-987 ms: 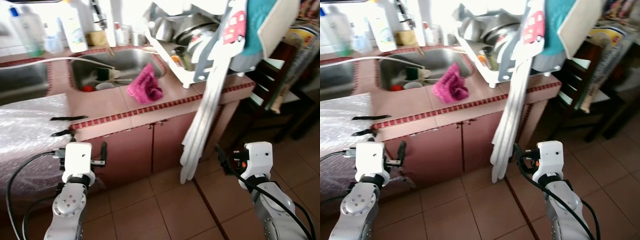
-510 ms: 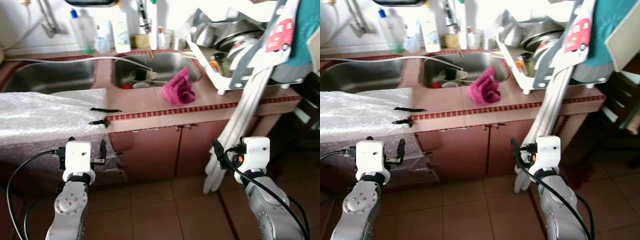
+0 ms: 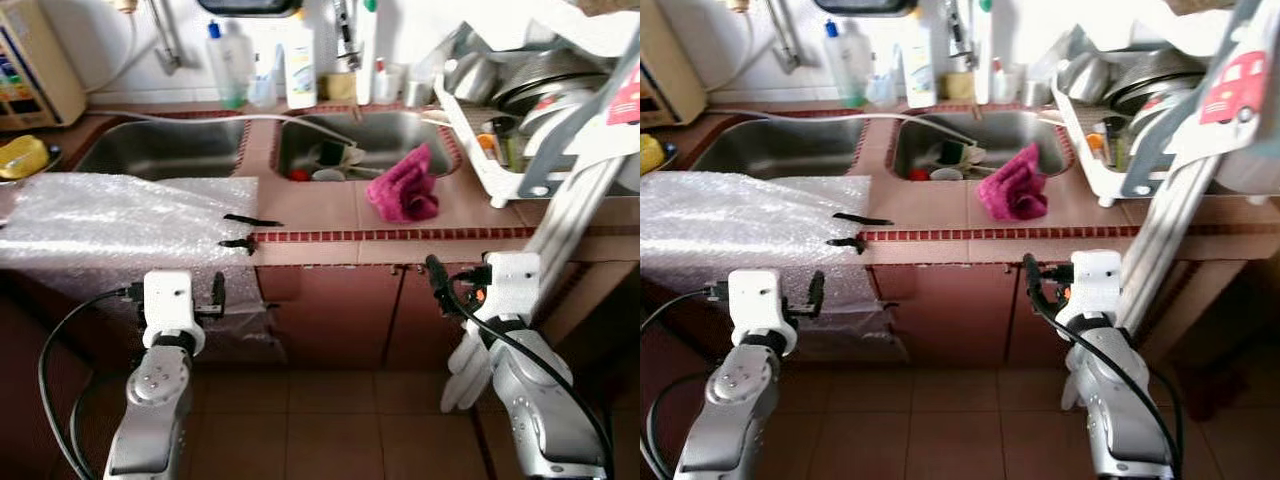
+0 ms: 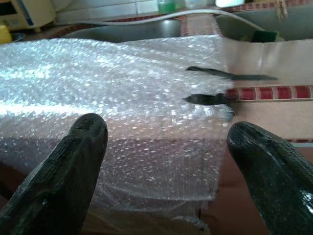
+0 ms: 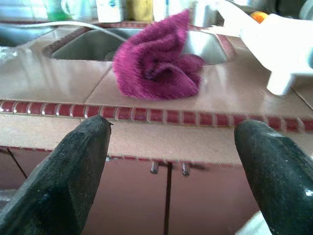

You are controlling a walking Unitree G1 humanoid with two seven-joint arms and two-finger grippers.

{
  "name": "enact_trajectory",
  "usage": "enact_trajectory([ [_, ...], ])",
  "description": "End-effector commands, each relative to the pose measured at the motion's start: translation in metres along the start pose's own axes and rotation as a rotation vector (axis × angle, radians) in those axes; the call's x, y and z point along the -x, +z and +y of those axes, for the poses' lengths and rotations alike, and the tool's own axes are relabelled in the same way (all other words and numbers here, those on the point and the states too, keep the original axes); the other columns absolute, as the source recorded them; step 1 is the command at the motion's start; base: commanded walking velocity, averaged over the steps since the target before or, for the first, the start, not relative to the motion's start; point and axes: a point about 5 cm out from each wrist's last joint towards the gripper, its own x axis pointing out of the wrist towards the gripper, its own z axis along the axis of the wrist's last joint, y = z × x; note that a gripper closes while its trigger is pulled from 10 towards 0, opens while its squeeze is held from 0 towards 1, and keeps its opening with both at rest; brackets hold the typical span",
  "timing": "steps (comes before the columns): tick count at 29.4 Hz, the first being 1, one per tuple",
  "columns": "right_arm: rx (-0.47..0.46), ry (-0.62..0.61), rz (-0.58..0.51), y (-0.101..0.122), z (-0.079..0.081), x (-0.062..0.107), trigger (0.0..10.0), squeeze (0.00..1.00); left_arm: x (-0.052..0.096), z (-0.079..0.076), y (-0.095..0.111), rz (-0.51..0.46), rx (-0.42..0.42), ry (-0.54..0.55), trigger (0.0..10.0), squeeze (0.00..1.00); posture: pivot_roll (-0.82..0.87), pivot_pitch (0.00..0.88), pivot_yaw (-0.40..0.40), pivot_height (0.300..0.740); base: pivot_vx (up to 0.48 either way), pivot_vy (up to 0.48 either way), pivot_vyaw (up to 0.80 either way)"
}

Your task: Kitchen organization

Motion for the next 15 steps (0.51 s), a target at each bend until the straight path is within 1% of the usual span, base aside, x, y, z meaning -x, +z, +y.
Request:
enact_trajectory([
  [1,-0.004,0.025,-0.003,0.0010,0.0091,-0.0021,10.0,0.00,0.0000,0.0076,-0.0058,0.029,-0.019,0.021,10.0,0.00,0.04,0.000,0.024,0.740,0.000,0.000,0.80],
  [4,0.013,0.042,-0.002,0.0014,0.0125,-0.0029,10.0,0.00,-0.0001,0.0070,-0.0077,0.041,-0.013,0.013,10.0,0.00,0.04,0.000,0.027,0.740,0.000,0.000,0.80],
  [6,-0.022,0.050,-0.019,0.0040,0.0154,-0.0037,10.0,0.00,-0.0013,0.0058,-0.0075,0.038,-0.007,0.003,10.0,0.00,0.04,0.000,0.028,0.740,0.000,0.000,0.80],
  [8,-0.051,0.060,-0.026,0.0051,0.0157,-0.0033,10.0,0.00,-0.0020,0.0047,-0.0067,0.039,-0.008,0.002,10.0,0.00,0.04,0.000,0.028,0.740,0.000,0.000,0.54],
  [10,-0.112,0.069,-0.056,0.0084,0.0154,-0.0021,10.0,0.00,-0.0030,0.0037,-0.0053,0.035,-0.003,-0.004,10.0,0.00,0.04,0.000,0.027,0.740,0.000,0.000,0.00],
  [13,-0.101,0.075,-0.060,0.0087,0.0153,-0.0011,10.0,0.00,-0.0038,0.0039,-0.0060,0.038,-0.004,-0.013,10.0,0.00,0.04,0.000,0.027,0.740,0.000,0.000,0.00],
  [14,-0.079,0.070,-0.049,0.0068,0.0147,-0.0012,10.0,0.00,-0.0046,0.0059,-0.0083,0.046,-0.011,-0.015,10.0,0.00,0.04,0.000,0.019,0.740,0.000,0.277,0.00],
  [15,-0.076,0.067,-0.046,0.0061,0.0144,-0.0014,10.0,0.00,-0.0050,0.0071,-0.0092,0.049,-0.015,-0.014,10.0,0.00,0.04,0.000,0.019,0.740,0.000,0.319,0.00],
])
